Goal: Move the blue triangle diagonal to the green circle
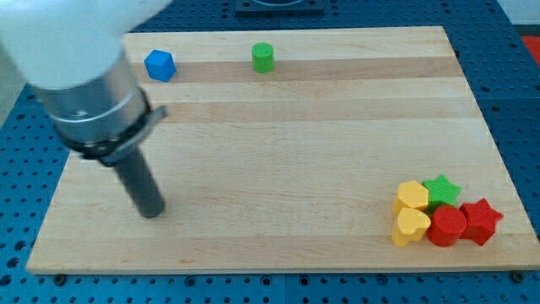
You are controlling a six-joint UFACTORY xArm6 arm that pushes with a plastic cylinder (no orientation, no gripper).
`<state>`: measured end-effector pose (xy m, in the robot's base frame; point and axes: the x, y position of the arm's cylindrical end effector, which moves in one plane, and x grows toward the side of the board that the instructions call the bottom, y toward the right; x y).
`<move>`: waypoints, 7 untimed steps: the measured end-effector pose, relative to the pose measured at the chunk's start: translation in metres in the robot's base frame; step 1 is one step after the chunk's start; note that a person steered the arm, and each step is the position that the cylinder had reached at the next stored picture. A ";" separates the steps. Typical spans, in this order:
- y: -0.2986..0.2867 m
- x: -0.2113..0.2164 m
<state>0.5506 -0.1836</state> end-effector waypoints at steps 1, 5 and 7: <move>-0.045 -0.001; -0.121 -0.072; -0.113 -0.089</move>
<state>0.4615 -0.2962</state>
